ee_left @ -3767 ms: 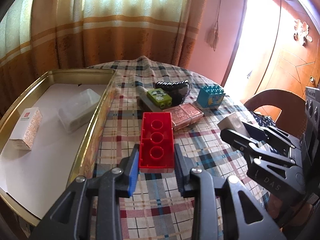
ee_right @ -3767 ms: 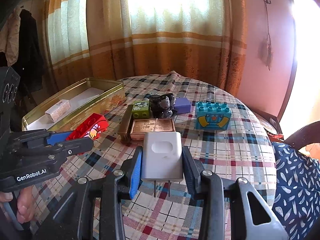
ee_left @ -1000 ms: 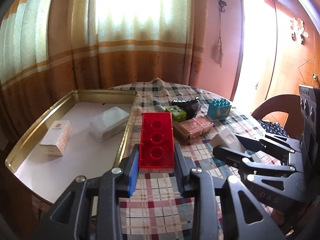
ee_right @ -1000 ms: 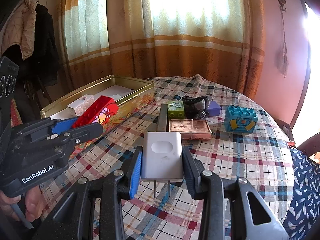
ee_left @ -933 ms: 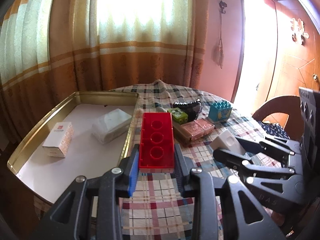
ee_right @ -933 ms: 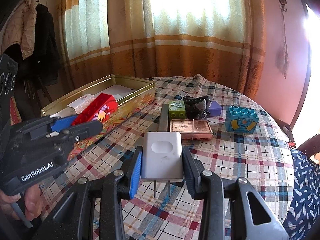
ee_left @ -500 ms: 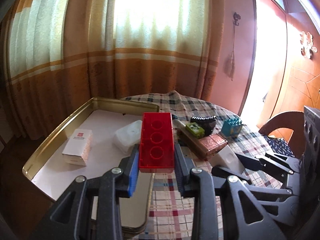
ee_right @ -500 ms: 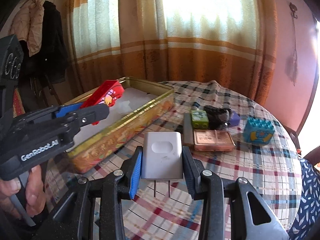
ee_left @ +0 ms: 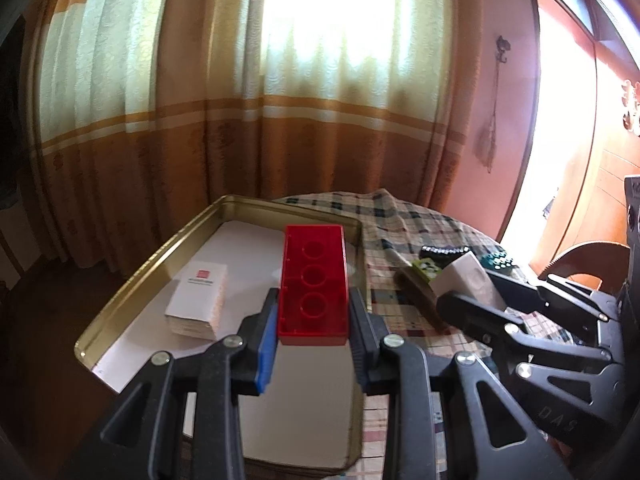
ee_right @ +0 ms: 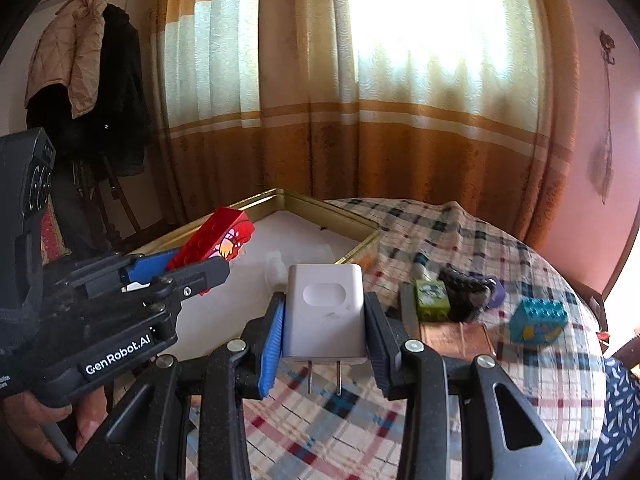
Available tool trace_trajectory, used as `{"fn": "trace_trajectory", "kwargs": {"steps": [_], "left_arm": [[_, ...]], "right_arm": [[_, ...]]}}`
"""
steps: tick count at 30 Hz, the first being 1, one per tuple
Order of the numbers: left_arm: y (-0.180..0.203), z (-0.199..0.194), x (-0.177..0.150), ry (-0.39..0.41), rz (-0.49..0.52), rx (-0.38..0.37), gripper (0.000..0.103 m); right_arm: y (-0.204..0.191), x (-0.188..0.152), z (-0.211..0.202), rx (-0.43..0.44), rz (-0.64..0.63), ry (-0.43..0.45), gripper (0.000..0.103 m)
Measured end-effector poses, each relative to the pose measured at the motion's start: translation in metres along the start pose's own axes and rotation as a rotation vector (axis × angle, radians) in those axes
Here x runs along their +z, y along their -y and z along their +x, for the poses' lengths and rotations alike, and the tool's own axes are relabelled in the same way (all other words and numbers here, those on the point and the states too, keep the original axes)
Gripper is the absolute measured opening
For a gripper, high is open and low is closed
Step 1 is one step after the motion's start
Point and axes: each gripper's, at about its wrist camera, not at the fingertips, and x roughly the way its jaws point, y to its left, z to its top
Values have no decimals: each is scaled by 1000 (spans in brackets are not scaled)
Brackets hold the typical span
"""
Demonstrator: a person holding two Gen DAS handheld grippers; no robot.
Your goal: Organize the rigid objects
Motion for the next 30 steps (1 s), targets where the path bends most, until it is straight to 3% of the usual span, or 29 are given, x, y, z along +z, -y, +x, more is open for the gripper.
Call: {"fn": "trace_trajectory", "kwargs": {"steps": [12, 22, 30], "left_arm": [[-37, 17, 8, -56, -32, 90, 30], [-63, 43, 17, -153, -53, 123, 30], [-63, 59, 25, -208, -10, 127, 30]], "right_arm": [[-13, 25, 40, 32, -2, -30, 41], [-34, 31, 71, 69, -24, -74, 41], [-41, 28, 88, 84, -35, -116, 41]]}}
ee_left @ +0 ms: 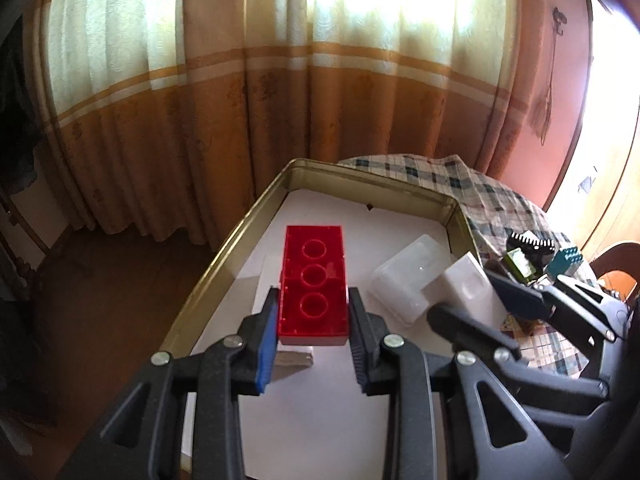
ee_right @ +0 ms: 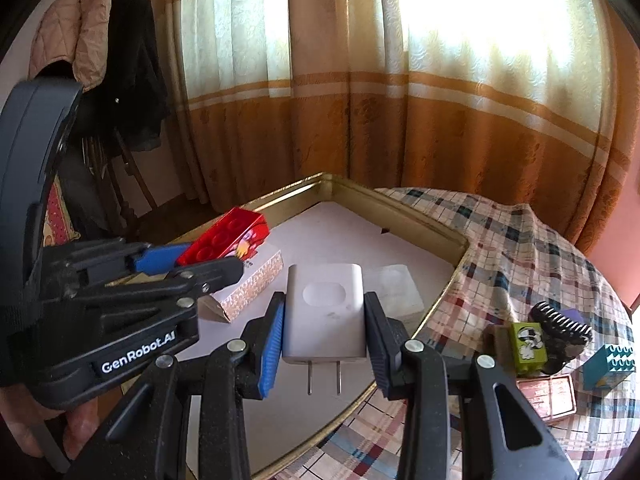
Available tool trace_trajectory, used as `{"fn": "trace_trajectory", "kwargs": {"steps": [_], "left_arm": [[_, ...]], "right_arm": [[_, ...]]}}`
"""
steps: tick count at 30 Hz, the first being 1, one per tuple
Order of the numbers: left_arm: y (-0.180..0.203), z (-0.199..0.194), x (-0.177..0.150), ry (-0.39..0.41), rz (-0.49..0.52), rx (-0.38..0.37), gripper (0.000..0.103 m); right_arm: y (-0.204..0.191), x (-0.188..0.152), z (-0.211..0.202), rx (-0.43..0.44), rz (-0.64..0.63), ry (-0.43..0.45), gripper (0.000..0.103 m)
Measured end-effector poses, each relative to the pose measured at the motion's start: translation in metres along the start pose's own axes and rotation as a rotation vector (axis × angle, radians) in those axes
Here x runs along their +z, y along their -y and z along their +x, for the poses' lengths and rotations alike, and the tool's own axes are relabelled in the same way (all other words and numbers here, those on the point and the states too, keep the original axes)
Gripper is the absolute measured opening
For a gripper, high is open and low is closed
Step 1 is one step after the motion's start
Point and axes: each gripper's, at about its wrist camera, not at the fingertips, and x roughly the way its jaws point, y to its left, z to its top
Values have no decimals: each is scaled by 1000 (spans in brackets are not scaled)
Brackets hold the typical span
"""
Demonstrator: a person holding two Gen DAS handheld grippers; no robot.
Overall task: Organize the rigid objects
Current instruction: 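Open both grippers to drop the red brick and white charger into the tray, then move the left gripper to the brown wooden comb and grasp it while the right approaches the blue Duplo brick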
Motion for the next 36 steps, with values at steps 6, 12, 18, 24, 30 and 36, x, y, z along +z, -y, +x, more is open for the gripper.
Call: {"fn": "trace_trajectory", "kwargs": {"steps": [6, 12, 18, 24, 30, 36], "left_arm": [[0, 2, 5, -9, 22, 17, 30], [2, 4, 9, -8, 38, 60, 59], [0, -10, 9, 20, -9, 71, 79], [28, -29, 5, 68, -3, 42, 85], [95, -35, 0, 82, 89, -21, 85], [153, -17, -9, 31, 168, -66, 85]], "right_arm": [[-3, -4, 8, 18, -7, -24, 41], [-8, -4, 7, 33, -31, -14, 68], [-3, -12, -23, 34, -54, 19, 76], [37, -40, -64, -25, -33, 34, 76], [98, -61, -79, -132, 108, 28, 77], [152, -73, -90, -246, 247, 35, 77]]}}
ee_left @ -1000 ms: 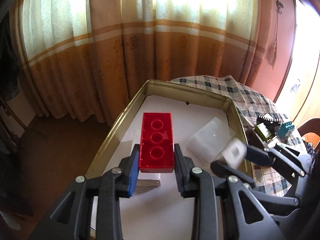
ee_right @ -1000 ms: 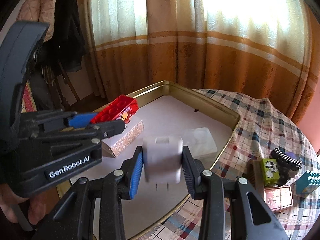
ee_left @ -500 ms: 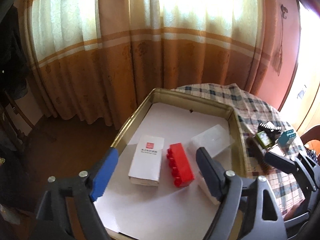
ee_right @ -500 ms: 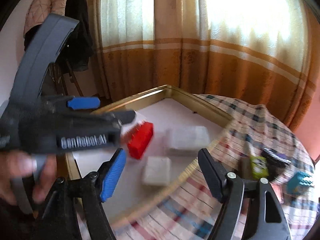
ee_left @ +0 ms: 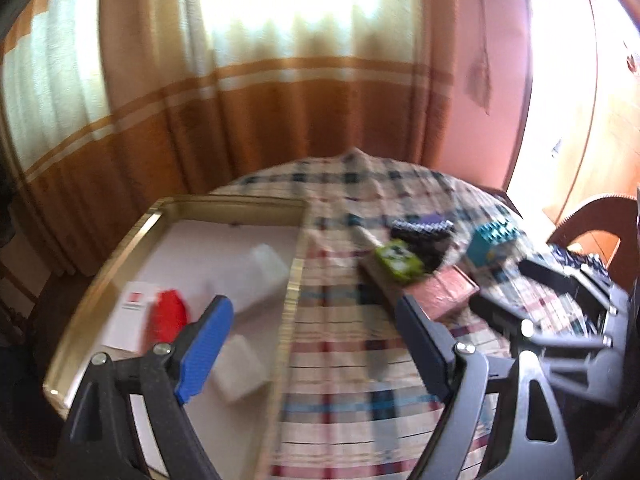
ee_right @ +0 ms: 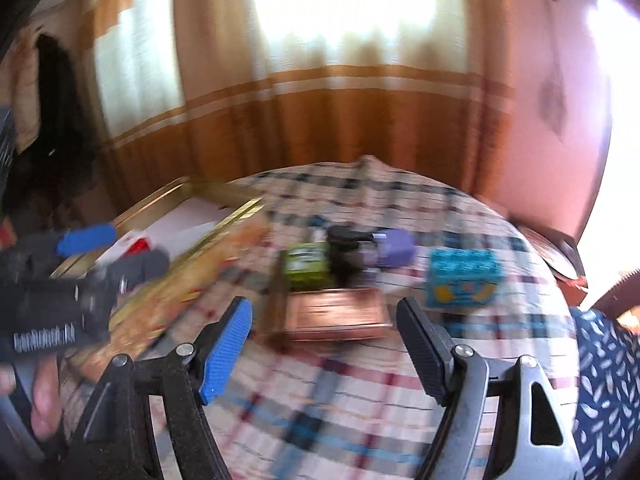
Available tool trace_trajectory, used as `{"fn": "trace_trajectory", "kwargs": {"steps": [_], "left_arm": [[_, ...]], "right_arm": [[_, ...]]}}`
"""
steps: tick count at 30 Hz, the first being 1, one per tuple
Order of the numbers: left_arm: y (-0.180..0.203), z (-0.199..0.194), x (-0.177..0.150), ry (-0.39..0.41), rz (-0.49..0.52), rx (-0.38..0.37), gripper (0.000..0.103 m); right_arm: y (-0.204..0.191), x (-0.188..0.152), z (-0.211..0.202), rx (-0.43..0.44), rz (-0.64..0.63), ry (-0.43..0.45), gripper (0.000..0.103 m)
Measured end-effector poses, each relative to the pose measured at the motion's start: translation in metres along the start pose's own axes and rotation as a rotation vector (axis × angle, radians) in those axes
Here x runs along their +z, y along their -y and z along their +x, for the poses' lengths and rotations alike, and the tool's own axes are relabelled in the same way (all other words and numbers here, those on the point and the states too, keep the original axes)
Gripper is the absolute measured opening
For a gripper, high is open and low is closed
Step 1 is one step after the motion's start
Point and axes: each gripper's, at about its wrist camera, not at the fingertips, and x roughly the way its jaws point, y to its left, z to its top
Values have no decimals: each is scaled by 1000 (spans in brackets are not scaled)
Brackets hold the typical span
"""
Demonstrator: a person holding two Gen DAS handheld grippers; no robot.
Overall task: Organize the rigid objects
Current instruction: 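Move the left gripper to the brown wooden comb and grasp it while the right approaches the blue Duplo brick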
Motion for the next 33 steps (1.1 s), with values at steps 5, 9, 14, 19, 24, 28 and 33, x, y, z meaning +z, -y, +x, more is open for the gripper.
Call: {"fn": "trace_trajectory", "kwargs": {"steps": [5, 9, 14, 19, 24, 28, 33], "left_arm": [[25, 22, -1, -51, 14, -24, 84], [35, 35, 1, -82, 19, -44, 70], [43, 54, 5, -116, 38, -39, 56], [45, 71, 6, -162, 30, -54, 46], [41, 78, 8, -168, 10, -51, 39], [30, 84, 2, -209, -28, -49, 36], [34, 90, -1, -221, -31, -90, 36]], "right_arm": [[27, 7, 2, -82, 39, -8, 77], [41, 9, 7, -114, 54, -23, 77], [52, 6, 14, -112, 91, -42, 77], [51, 7, 16, -114, 94, -39, 77], [50, 5, 18, -113, 100, -48, 77], [53, 4, 19, -110, 119, -51, 78], [55, 3, 22, -107, 135, -66, 79]]}}
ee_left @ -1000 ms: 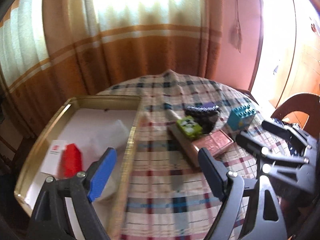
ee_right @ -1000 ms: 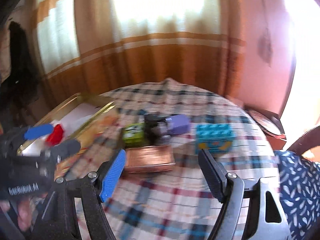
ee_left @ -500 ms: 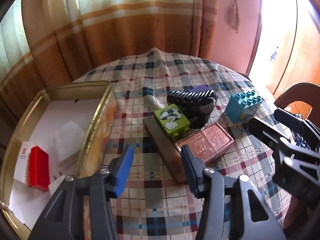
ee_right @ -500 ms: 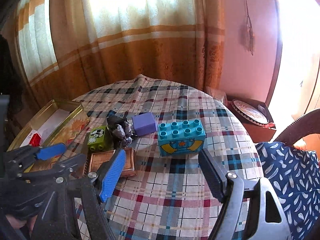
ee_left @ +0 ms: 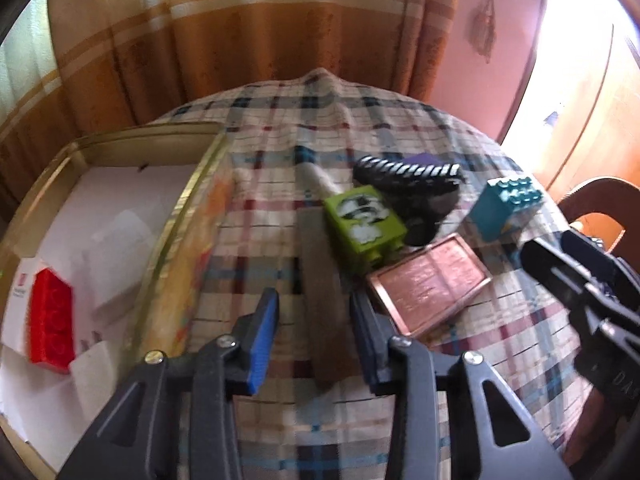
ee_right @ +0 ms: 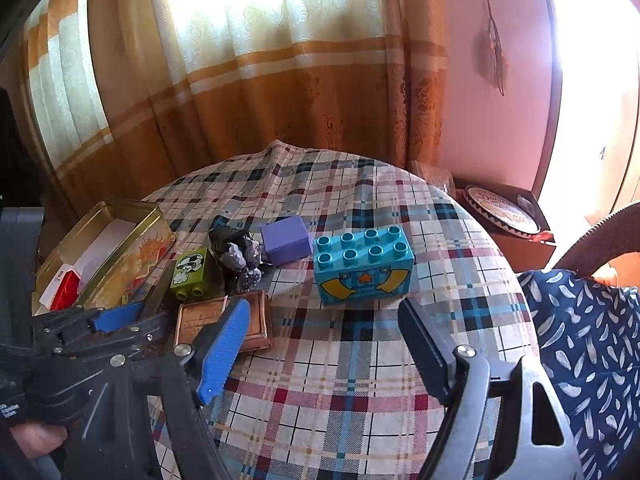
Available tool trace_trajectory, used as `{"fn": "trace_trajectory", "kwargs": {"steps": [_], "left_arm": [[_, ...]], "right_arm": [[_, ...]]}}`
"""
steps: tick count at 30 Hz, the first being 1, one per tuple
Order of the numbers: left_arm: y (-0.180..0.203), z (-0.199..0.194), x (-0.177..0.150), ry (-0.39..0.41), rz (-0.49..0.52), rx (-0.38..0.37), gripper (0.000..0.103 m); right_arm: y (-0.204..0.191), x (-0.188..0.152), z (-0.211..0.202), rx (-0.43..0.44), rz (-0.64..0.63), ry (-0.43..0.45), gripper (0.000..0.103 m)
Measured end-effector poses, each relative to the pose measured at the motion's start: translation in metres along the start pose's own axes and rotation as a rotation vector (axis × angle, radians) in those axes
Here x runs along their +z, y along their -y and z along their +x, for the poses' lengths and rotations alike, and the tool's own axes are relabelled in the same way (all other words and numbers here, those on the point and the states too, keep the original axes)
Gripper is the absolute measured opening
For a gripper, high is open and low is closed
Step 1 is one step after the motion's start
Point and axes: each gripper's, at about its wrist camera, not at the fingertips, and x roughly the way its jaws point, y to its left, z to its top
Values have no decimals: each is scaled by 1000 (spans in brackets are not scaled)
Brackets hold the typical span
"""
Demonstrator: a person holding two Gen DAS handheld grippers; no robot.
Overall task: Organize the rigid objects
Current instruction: 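Move the left gripper to the brown wooden comb and grasp it while the right approaches the blue Duplo brick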
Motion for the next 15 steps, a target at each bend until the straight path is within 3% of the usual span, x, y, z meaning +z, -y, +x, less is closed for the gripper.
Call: {"fn": "trace_trajectory", "kwargs": {"steps": [4, 6, 8, 15], "left_arm": [[5, 10, 6, 10, 16, 19, 34], [6, 13, 8, 29, 27, 27, 21], [7, 15, 9, 38, 35, 42, 15], [9, 18, 11, 74, 46, 55, 14]], "right_arm": [[-2, 0, 3, -10, -6, -12, 79], [-1, 0, 4, -12, 0, -19, 79], [4, 0, 2, -2, 18, -13, 79], [21, 8, 3, -13, 61, -5, 79]]}}
